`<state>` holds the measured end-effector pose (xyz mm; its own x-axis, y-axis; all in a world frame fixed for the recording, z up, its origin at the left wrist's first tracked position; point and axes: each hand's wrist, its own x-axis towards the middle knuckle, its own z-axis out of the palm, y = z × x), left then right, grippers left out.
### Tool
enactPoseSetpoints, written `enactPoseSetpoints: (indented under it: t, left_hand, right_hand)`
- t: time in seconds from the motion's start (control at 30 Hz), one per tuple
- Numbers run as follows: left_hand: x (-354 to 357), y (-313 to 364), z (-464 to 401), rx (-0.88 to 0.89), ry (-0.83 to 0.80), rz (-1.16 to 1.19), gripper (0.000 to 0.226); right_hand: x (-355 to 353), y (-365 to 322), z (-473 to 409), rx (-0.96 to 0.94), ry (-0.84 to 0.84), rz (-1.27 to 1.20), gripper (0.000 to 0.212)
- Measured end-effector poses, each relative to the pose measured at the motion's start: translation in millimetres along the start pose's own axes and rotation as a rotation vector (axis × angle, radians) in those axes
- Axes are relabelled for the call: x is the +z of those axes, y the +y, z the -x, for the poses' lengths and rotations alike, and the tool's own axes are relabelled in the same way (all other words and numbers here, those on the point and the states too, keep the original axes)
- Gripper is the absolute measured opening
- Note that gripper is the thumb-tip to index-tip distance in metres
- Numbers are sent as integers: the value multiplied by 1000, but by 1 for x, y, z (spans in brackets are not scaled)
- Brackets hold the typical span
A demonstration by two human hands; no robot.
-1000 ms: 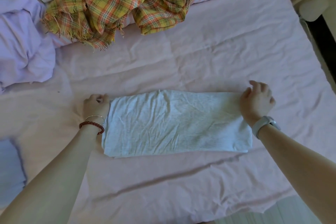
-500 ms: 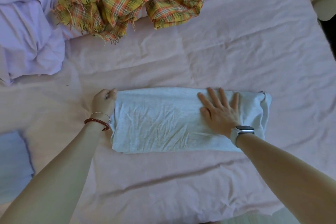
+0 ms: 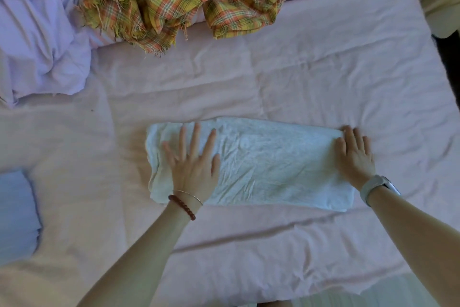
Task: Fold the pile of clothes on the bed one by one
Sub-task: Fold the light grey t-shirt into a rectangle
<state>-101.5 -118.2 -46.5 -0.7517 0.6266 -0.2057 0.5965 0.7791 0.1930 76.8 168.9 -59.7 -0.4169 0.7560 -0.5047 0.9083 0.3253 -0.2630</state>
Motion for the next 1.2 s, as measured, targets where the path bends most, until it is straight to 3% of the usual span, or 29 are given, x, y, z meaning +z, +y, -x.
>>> enactPoseSetpoints:
  t: [0.13, 0.27, 0.33, 0.43, 0.57, 0.77, 0.87, 0.97, 1.03, 1.1, 1.2]
  left_hand:
    - [16, -4, -4, -259, -318, 40, 66]
    - [6, -7, -15, -331, -390, -33, 70]
    - [3, 7, -12, -310, -360, -15, 70]
    - [10, 40, 9, -101, -300, 14, 76]
    - [35, 74, 30, -71, -440, 32, 79]
    - [30, 74, 18, -114, -521, 45, 57]
    - [13, 57, 17, -150, -426, 403, 49]
    - [-22, 33, 26, -488, -291, 1054, 21]
    - [-40, 7, 35, -710, -262, 1358, 15]
    - [-50, -25, 45, -865, -215, 1599, 24]
    - [-54, -63, 58, -1006, -137, 1800, 39]
  right_hand:
    - [3, 12, 0, -6, 29, -34, 53]
    - [0, 1, 21, 159, 118, -403, 58]
    - [9, 3, 33, 262, 59, -583, 48]
    - [23, 10, 47, 340, 24, -678, 54]
    - [16, 10, 56, 251, -4, -857, 39]
    - [-10, -9, 79, -8, 86, -796, 44]
    - [-25, -37, 91, -139, 96, -713, 53]
    - [-31, -86, 112, -319, 56, -666, 47]
    - [-22, -126, 130, -483, -24, -670, 46]
    - [1, -164, 148, -606, -205, -629, 49]
    - [40, -205, 171, -648, -572, -599, 50]
